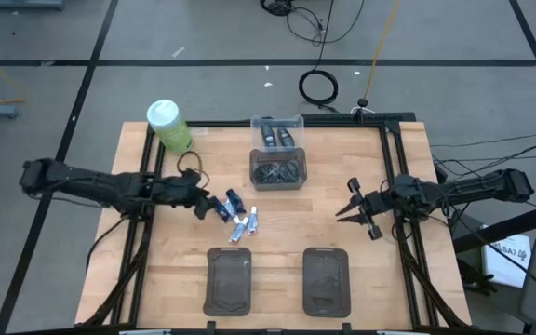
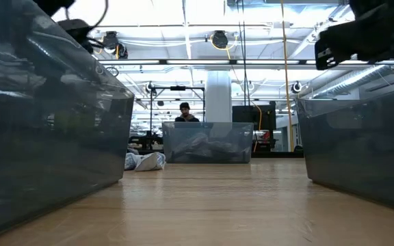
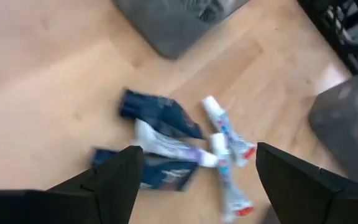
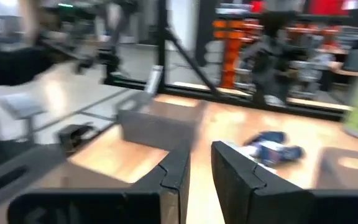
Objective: Pick & Place Travel size toiletries
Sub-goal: Put the left blue shave cream into the right black bin
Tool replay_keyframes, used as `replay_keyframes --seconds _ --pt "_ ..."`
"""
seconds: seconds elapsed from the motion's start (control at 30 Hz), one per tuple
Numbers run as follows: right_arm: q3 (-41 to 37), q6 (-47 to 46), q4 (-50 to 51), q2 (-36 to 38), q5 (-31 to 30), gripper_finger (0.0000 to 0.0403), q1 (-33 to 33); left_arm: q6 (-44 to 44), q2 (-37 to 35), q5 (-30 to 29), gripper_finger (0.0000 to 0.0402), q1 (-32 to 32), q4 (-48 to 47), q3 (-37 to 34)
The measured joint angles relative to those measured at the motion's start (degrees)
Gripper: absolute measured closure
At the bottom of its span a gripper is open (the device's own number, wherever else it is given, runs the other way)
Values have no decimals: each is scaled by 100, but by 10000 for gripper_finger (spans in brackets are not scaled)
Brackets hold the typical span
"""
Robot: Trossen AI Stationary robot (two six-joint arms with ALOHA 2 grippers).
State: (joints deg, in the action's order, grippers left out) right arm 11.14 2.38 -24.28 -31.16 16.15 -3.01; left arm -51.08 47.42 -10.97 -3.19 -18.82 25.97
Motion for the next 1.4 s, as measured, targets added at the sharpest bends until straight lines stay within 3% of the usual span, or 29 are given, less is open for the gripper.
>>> replay_keyframes --seconds 0.13,0.5,0.87,1.0,1.23,1.4 --pt "0 22 -191 -113 -554 344 2 -943 827 350 96 -2 -80 410" --pt "2 -56 -487 -164 -562 344 1 -2150 2510 604 96 11 -126 552" --pt "2 -238 -395 -166 -545 344 0 -2859 2909 703 96 345 -1082 576" --pt "2 -281 -342 -164 -543 344 0 -2546 2909 463 96 437 -1195 571" --pt "2 -281 -308 -166 -543 344 0 -670 2927 -205 96 482 -971 543" --pt "2 -281 -310 -166 -543 344 0 -276 2927 -735 96 482 -792 543"
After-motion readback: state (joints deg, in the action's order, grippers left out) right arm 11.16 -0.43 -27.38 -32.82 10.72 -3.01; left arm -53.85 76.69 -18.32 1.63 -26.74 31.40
